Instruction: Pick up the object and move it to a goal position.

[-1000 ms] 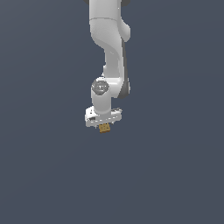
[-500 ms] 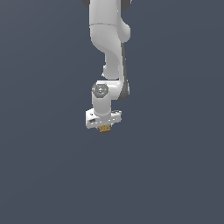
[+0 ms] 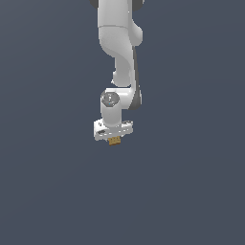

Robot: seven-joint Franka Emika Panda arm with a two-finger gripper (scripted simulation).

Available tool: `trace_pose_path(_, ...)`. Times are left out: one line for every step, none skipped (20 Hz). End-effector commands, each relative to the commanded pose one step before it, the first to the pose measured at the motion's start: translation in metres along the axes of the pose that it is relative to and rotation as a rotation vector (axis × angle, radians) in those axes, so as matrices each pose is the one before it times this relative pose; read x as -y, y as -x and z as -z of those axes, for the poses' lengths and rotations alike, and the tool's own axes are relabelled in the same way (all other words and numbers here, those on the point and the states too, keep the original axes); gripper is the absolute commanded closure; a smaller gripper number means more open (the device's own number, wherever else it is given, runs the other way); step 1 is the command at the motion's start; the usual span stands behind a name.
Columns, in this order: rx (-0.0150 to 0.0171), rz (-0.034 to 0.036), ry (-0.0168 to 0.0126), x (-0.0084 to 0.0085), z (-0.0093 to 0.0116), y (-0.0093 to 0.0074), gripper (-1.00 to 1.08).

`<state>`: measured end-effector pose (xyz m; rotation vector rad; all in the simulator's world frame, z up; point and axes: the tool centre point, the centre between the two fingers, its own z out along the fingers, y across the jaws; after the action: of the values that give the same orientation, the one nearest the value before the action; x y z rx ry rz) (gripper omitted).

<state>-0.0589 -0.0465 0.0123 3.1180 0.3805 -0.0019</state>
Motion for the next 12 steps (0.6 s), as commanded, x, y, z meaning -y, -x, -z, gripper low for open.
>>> trace_pose_path(-0.00100, 0.00062, 0.00027, 0.00281, 0.00308, -0.00304, 1.08)
trace_pose_path(0.00000, 0.00000, 0.00000, 0.00204, 0.00208, -0.00198, 1.08)
trace_pose_path(0.00000, 0.00000, 0.00000, 0.00248, 0.00253, -0.00241, 1.08)
trace_pose_path(0.00000, 0.00000, 0.00000, 0.00291, 0.00297, -0.00284, 1.08)
trace_pose_path(0.00000, 0.00000, 0.00000, 0.00333, 0.00340, -0.00326, 1.08)
trace_pose_path(0.00000, 0.00000, 0.00000, 0.00374, 0.00383, -0.00367, 1.08)
trace_pose_path(0.00000, 0.00000, 0.00000, 0.00415, 0.00425, -0.00407, 1.08)
trace_pose_path(0.00000, 0.00000, 0.00000, 0.00454, 0.00465, -0.00446, 1.08)
trace_pose_path(0.00000, 0.00000, 0.00000, 0.00492, 0.00505, -0.00485, 1.08)
trace_pose_path(0.00000, 0.00000, 0.00000, 0.00526, 0.00541, -0.00520, 1.08)
trace_pose_path(0.00000, 0.00000, 0.00000, 0.00555, 0.00572, -0.00549, 1.08)
trace_pose_path(0.00000, 0.00000, 0.00000, 0.00578, 0.00597, -0.00575, 1.08)
